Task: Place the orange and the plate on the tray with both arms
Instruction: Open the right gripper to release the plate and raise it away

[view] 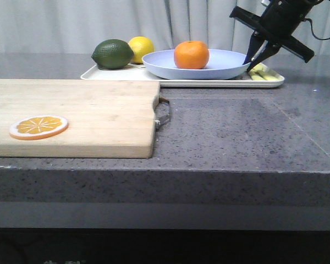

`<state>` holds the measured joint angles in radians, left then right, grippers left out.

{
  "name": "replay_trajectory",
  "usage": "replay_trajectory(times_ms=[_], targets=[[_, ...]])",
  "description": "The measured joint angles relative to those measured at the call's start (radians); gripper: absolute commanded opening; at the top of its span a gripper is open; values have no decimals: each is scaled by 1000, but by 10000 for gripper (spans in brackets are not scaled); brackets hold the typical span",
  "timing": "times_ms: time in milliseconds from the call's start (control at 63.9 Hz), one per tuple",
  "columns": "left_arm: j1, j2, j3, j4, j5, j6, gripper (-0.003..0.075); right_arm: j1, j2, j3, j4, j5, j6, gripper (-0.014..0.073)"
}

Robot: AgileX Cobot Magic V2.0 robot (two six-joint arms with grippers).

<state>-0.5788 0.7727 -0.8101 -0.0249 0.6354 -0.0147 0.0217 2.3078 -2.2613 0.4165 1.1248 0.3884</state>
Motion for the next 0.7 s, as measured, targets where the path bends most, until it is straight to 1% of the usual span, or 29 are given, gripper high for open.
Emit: replay_trajectory(times_ms=[47,172,266,516,704], targets=[[0,0,0,0,0,0,631,0,0,0,0,0,0,84],[0,0,0,0,-1,0,631,0,0,-2,6,-9,-4,311],[0,0,0,0,-1,0,631,0,0,-2,11,-11,-6,423],[0,0,2,0,-1,0,631,0,-32,-2,11,23,-42,431],[0,0,2,0,-2,0,631,0,-111,-4,5,65,-113,431]])
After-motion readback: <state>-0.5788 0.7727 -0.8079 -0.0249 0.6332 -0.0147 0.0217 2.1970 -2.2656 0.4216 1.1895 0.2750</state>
